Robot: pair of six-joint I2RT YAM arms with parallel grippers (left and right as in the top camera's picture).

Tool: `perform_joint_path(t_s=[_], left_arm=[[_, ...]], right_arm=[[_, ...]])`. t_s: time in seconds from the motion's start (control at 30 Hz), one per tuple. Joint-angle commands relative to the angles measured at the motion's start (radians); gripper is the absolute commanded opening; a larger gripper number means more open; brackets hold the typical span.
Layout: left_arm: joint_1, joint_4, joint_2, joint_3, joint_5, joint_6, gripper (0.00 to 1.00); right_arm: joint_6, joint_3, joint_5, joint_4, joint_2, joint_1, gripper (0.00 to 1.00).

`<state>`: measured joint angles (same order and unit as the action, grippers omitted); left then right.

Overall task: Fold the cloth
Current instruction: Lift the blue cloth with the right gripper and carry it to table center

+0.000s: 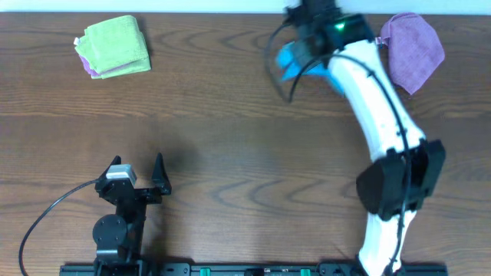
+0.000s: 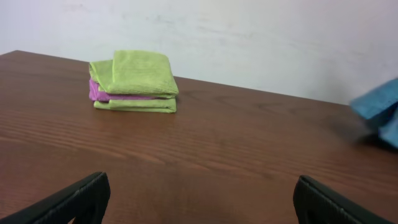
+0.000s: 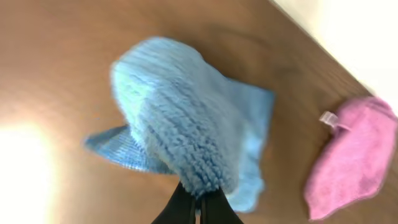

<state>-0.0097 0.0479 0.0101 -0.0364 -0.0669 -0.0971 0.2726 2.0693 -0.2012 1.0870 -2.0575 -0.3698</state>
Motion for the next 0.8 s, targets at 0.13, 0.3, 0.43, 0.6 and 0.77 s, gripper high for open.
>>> perform_joint_path(t_s=[0.13, 0.3, 0.43, 0.6, 0.77], left_arm=[[-0.004, 0.025, -0.006, 0.032, 0.014, 0.015, 0.95], [-0.004, 0.025, -0.006, 0.032, 0.014, 0.015, 0.95], [-0.004, 0.025, -0.006, 0.032, 0.014, 0.015, 0.95], [-0.004, 0.025, -0.006, 0.032, 0.014, 0.015, 0.95], [-0.004, 0.025, -0.006, 0.032, 0.014, 0.015, 0.95]], right_arm=[[-0.013, 0.016, 0.129, 0.235, 0.076, -0.194, 0.01], [-0.014, 0.016, 0.123, 0.288, 0.076, -0.265, 0.01], [-0.013, 0.016, 0.186, 0.342, 0.077, -0.267, 0.01], [0.084, 0.016, 0.436, 0.460, 0.079, -0.274, 0.01], [0.184, 0.016, 0.517, 0.544, 0.079, -0.288, 0.75]])
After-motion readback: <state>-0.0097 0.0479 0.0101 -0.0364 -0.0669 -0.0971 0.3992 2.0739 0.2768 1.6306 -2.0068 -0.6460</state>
